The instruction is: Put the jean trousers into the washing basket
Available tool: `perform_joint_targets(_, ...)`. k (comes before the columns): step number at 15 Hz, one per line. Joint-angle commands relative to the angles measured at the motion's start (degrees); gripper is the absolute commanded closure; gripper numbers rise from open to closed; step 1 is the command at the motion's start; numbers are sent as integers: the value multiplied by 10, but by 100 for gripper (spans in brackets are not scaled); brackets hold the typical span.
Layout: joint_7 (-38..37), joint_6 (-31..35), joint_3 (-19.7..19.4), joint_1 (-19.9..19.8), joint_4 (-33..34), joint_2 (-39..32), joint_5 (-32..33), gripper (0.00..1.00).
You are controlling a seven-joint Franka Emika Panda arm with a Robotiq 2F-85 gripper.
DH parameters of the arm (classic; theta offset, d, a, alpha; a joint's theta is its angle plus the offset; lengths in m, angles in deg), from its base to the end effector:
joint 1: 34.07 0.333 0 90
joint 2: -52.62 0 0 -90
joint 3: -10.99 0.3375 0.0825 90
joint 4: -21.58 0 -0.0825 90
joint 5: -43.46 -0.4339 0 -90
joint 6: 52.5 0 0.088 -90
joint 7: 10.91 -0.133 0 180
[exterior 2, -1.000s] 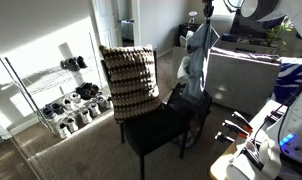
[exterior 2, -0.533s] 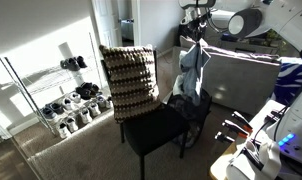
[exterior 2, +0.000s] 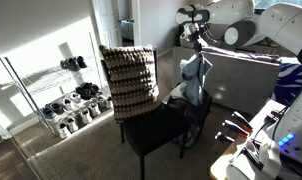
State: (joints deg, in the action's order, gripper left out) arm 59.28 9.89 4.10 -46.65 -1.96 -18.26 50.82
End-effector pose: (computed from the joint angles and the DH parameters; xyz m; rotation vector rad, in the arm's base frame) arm 0.7555 -0.2299 0.2609 -2.5405 -1.2369 0.8300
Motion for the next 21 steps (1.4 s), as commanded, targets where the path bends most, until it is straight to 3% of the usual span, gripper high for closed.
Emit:
perform_joint_targets(1,10,9,-11,7,-15,2,14,100)
perform_joint_targets(5,16,6,-18,14,-13,-1,17,100)
perform_joint_targets(9,71,-15,-30,25,-16,1,40,100)
perform_joint_targets(10,83,-21,-35,29,-18,0,50,73)
perform_joint_targets(11,95,-45,-26,25,31,-29,67,72)
perform_joint_targets(12,106,-33,-39,33,-17,-5,69,67)
perform_joint_targets(13,116,-39,-39,34,-16,-6,78,60)
perform_joint_targets(14,128,-62,-34,30,29,-31,92,54)
perform_joint_targets(15,139,-67,-36,30,29,-31,100,48)
perform_joint_targets(16,144,-56,-43,35,-12,-8,101,41)
perform_joint_targets(18,172,-58,-47,36,-13,-6,114,28)
perform_joint_targets(19,190,-77,-46,32,29,-29,125,22)
perform_joint_targets(21,222,-90,-54,37,28,-29,145,9)
